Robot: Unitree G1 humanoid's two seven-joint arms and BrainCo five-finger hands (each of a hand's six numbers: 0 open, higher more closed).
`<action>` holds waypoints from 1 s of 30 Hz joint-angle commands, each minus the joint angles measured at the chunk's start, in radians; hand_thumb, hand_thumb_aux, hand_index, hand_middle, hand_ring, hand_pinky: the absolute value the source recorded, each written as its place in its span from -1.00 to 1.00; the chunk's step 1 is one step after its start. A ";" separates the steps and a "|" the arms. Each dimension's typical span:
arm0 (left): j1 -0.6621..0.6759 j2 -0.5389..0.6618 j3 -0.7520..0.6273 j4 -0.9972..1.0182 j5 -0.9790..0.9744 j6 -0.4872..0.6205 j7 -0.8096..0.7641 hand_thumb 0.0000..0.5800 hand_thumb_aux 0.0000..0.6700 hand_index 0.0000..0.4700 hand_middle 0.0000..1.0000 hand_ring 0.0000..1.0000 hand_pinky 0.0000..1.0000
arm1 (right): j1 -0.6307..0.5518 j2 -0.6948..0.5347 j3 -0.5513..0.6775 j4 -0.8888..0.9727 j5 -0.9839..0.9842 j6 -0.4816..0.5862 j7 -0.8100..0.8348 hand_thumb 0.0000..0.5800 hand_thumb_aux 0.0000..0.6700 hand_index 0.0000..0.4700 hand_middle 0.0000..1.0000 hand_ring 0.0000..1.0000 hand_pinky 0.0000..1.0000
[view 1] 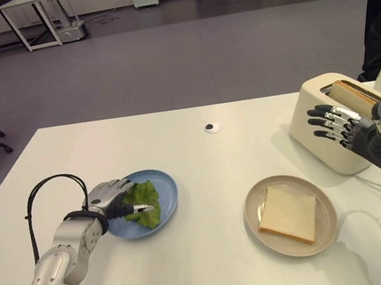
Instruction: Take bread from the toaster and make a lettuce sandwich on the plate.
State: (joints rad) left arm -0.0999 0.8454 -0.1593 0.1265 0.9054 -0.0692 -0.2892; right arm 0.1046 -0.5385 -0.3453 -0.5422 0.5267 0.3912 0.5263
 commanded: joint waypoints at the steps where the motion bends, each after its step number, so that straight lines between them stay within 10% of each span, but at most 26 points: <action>1: -0.021 0.015 -0.040 0.053 0.027 -0.017 0.025 0.92 0.61 0.61 -1.00 -1.00 -1.00 | 0.008 0.013 -0.014 -0.031 0.048 0.026 -0.014 -1.00 -1.00 -1.00 -1.00 -1.00 -1.00; 4: -0.031 0.017 -0.060 0.088 0.034 -0.029 0.045 1.00 1.00 1.00 -1.00 -1.00 -1.00 | 0.009 0.018 -0.016 -0.046 0.073 0.033 -0.023 -1.00 -1.00 -1.00 -1.00 -1.00 -1.00; 21: -0.050 -0.006 0.052 -0.250 -0.126 -0.016 -0.021 1.00 1.00 1.00 -1.00 -1.00 -1.00 | -0.008 0.021 -0.006 -0.038 0.093 0.026 -0.043 -1.00 -1.00 -1.00 -1.00 -1.00 -1.00; 30: -0.239 -0.469 -0.287 -0.529 -0.283 0.134 -0.258 1.00 1.00 1.00 -1.00 -1.00 -1.00 | -0.119 0.009 -0.027 0.096 -0.036 -0.052 -0.125 -1.00 -1.00 -1.00 -1.00 -1.00 -1.00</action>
State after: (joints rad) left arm -0.2758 0.4925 -0.3369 -0.4178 0.6137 0.0410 -0.5167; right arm 0.0316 -0.5161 -0.3597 -0.4905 0.5337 0.3599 0.4269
